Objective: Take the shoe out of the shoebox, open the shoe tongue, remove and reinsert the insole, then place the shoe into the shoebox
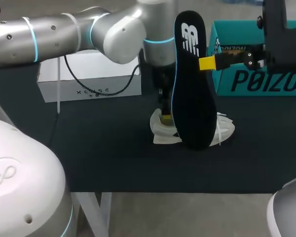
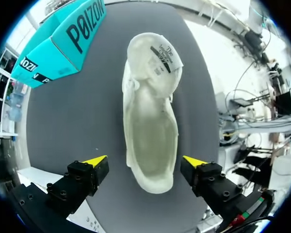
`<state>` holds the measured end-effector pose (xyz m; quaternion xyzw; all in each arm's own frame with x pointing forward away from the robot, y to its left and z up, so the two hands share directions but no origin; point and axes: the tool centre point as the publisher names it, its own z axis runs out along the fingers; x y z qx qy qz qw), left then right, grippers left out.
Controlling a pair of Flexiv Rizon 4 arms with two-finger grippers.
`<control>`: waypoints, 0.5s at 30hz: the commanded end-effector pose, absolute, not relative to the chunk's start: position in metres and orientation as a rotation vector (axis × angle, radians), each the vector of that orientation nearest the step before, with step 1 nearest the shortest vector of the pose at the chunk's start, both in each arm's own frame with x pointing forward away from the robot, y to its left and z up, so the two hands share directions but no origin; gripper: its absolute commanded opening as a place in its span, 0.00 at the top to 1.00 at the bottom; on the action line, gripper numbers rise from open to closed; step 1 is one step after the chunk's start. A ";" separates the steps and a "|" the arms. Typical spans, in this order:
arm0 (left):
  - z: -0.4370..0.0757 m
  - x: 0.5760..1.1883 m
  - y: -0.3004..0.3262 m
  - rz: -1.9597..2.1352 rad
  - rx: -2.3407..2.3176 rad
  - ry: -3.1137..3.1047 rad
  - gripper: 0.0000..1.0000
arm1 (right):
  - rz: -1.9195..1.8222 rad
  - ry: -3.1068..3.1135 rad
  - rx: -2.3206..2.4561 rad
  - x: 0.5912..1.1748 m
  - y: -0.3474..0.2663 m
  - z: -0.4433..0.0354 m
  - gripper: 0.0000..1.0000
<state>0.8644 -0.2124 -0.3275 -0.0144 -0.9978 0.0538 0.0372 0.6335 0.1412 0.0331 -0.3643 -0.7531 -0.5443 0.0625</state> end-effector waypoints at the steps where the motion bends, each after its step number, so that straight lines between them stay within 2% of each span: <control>1: -0.336 0.879 -0.224 0.145 -0.045 -3.062 0.00 | -1.641 -2.276 -1.104 0.635 0.145 0.033 1.00; 15: -0.369 0.904 -0.258 0.228 -0.068 -3.078 0.00 | -1.641 -2.276 -1.104 0.635 0.145 0.033 1.00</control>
